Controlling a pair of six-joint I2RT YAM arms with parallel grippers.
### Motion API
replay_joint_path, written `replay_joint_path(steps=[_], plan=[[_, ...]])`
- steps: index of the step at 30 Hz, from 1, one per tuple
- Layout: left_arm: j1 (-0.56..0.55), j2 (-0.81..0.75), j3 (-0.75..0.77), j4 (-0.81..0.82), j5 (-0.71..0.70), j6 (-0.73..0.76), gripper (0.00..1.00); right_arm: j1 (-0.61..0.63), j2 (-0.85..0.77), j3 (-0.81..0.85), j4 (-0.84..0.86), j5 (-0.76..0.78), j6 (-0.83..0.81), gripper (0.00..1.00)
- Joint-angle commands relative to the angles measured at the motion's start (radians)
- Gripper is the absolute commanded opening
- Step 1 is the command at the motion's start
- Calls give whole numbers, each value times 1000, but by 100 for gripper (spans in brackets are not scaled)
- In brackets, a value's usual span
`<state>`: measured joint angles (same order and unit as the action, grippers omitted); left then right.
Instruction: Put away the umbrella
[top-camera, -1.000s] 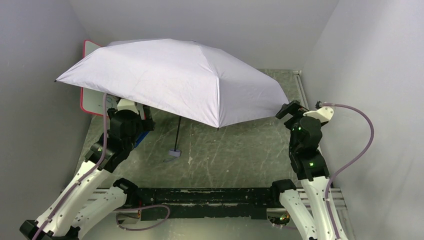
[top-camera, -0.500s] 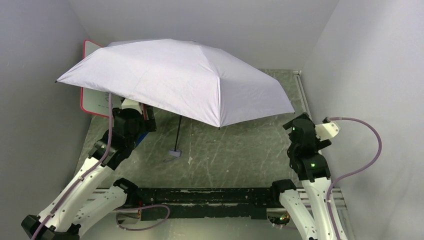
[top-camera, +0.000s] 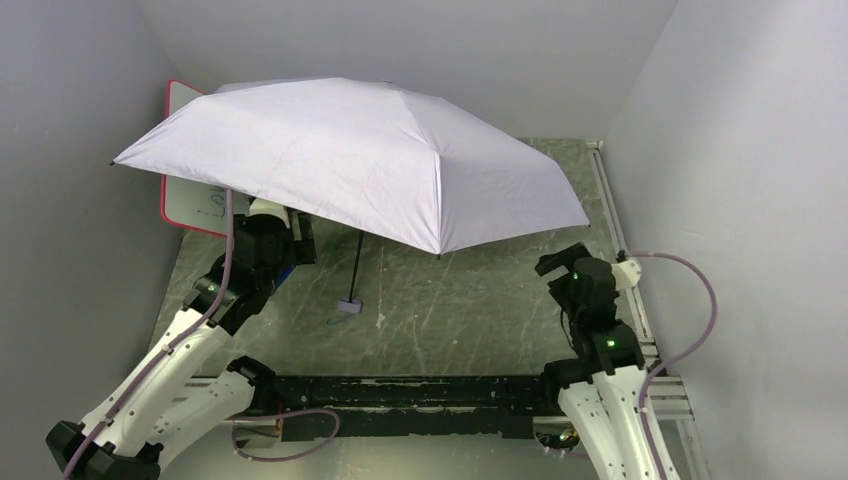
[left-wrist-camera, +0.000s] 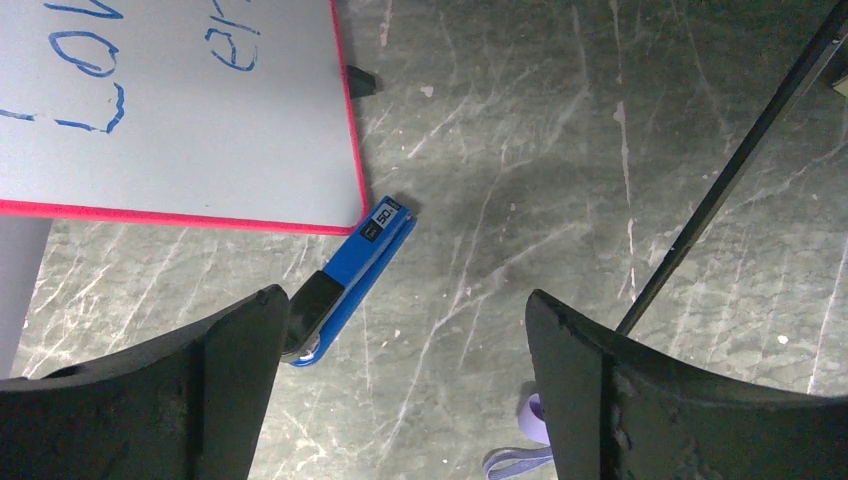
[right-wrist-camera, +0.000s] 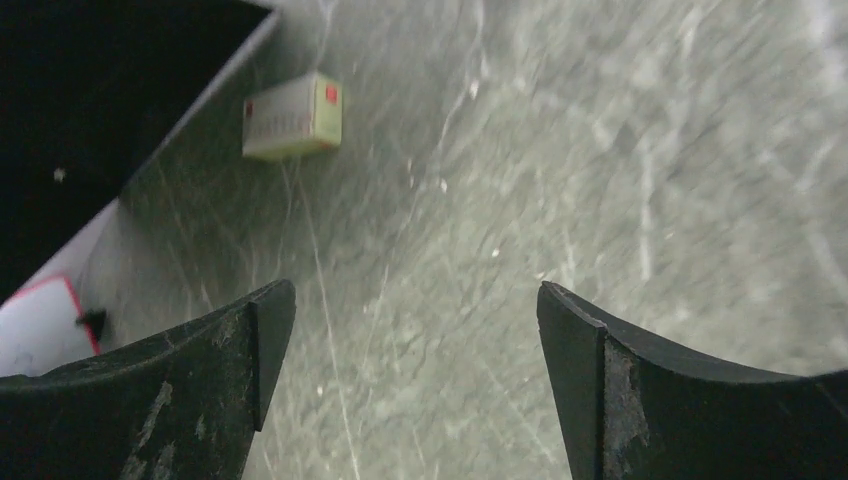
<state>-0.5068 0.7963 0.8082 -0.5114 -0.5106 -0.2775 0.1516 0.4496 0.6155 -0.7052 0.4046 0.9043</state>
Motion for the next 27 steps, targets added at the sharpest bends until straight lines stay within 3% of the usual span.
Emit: replay_joint_path(steps=[1, 6, 13, 21, 27], plan=[[4, -3, -4, 19, 29, 5, 92, -3, 17, -121, 217, -233, 17, 94], [4, 3, -2, 16, 29, 5, 91, 3, 77, -204, 401, -349, -49, 94], [5, 6, 0, 9, 22, 4, 91, 72, 97, -337, 630, -395, 21, 93], [5, 17, -1, 19, 57, 13, 89, 375, 253, -417, 927, -158, 28, 94], [6, 27, 0, 22, 79, 18, 88, 552, 477, -392, 1167, -87, -6, 94]])
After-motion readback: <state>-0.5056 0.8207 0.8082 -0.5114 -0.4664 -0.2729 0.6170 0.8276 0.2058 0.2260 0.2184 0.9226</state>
